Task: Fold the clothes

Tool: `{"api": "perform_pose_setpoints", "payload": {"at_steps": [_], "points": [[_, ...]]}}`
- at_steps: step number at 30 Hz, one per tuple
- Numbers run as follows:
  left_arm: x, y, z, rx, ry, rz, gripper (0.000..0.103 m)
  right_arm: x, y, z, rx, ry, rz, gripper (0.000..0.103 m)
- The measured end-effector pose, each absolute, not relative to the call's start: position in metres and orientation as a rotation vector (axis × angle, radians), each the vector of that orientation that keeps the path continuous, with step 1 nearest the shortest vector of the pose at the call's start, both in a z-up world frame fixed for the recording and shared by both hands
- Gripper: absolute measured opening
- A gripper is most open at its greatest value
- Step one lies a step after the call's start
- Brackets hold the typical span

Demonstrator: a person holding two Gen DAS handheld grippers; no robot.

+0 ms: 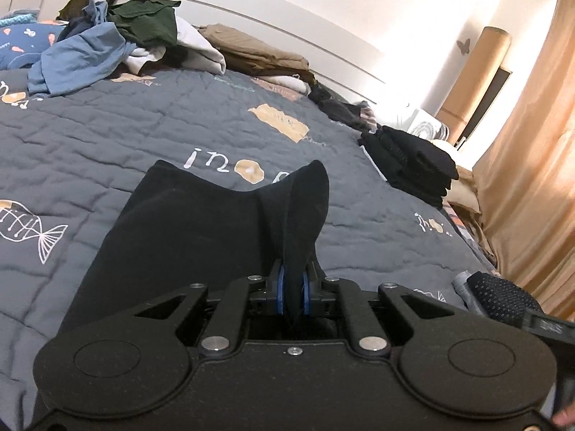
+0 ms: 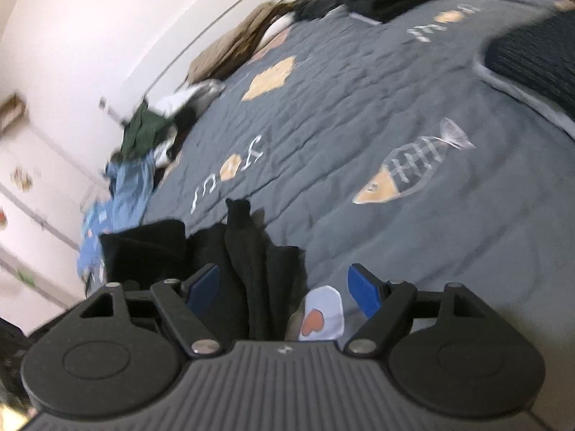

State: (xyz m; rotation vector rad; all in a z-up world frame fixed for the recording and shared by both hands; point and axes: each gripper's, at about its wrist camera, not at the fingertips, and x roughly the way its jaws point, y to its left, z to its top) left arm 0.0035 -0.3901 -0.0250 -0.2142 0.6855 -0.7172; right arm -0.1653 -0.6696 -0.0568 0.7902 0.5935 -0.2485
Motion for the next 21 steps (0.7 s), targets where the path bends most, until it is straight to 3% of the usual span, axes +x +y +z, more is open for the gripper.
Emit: {"api": "perform_pose_setpoints", "payload": {"at_steps": [9, 21], "points": [[0.008, -0.381, -0.032, -0.23, 0.689, -0.756, 0.01, -0.078, -0.652, -0.065, 0.552, 0.661, -0.075, 0.078], [0.016, -0.384, -0.042, -0.222, 0.702, -0.794, 0.01, 0.012, -0.665, -0.086, 0.505, 0.785, -0.109, 0.078]]}}
